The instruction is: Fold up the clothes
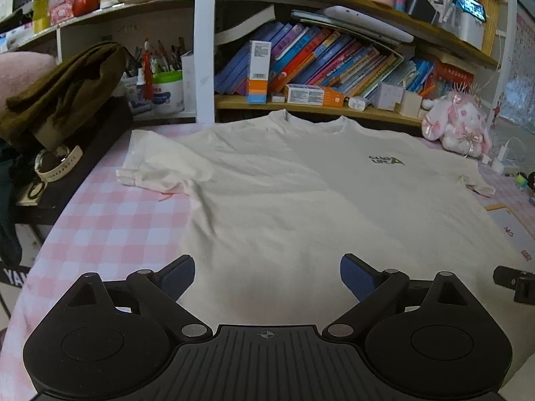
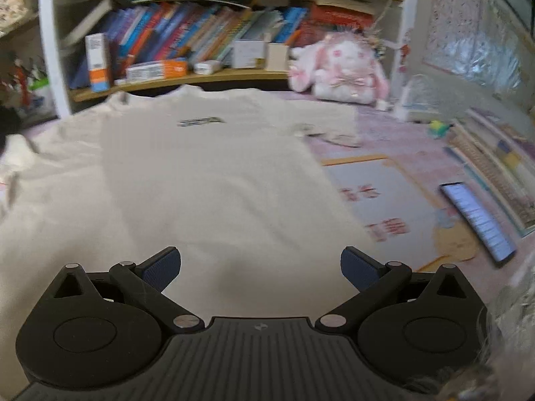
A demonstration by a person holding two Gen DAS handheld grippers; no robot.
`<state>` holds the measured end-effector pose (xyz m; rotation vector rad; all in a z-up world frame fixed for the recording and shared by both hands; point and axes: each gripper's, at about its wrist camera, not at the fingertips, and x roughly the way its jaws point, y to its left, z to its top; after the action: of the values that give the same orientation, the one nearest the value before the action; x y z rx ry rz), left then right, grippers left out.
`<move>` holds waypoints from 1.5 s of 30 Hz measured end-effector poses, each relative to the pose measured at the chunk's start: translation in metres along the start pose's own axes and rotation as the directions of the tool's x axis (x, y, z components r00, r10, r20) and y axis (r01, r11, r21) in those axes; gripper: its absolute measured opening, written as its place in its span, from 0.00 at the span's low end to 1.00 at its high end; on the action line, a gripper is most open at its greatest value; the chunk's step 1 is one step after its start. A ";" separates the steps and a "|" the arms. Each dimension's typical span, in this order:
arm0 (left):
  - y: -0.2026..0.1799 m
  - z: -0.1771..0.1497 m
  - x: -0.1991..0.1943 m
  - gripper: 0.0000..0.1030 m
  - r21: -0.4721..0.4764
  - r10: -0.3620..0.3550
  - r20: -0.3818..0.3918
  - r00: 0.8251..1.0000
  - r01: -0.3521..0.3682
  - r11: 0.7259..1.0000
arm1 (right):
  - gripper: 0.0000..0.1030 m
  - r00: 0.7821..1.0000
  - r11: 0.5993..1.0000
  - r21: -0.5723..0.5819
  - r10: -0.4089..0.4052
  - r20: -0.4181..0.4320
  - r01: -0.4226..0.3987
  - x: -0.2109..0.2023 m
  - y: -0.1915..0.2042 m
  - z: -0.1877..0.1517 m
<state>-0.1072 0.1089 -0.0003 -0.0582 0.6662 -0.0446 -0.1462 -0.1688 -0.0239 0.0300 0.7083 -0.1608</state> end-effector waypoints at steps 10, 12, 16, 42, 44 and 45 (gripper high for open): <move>0.079 0.021 0.037 0.91 -0.138 -0.084 0.003 0.996 0.083 0.987 | 1.00 0.999 1.000 0.030 0.004 -0.039 -0.003 0.002 0.054 -0.004; 0.099 0.026 0.047 0.86 -0.196 -0.085 0.014 0.996 0.086 0.977 | 1.00 0.999 0.999 0.038 0.013 -0.052 -0.011 0.002 0.060 -0.006; 0.135 0.038 0.072 0.49 -0.337 -0.055 0.002 0.998 0.053 0.940 | 1.00 0.996 1.000 0.027 -0.011 -0.093 0.013 0.004 0.068 -0.009; 0.216 0.046 0.132 0.05 -0.912 0.039 0.017 0.999 -0.001 0.410 | 1.00 0.988 0.997 0.004 -0.069 -0.140 0.071 0.017 0.066 -0.001; 0.211 0.052 0.128 0.05 -0.900 0.055 0.033 0.998 0.006 0.435 | 1.00 0.988 0.998 0.010 -0.054 -0.144 0.056 0.021 0.062 0.000; 0.207 0.057 0.127 0.05 -0.887 0.060 0.043 0.997 0.010 0.462 | 1.00 0.989 0.999 0.012 -0.046 -0.143 0.048 0.023 0.060 0.000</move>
<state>0.0326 0.3096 -0.0477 -1.0924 0.5551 0.3546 -0.1196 -0.1123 -0.0402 0.0401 0.8512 -0.2112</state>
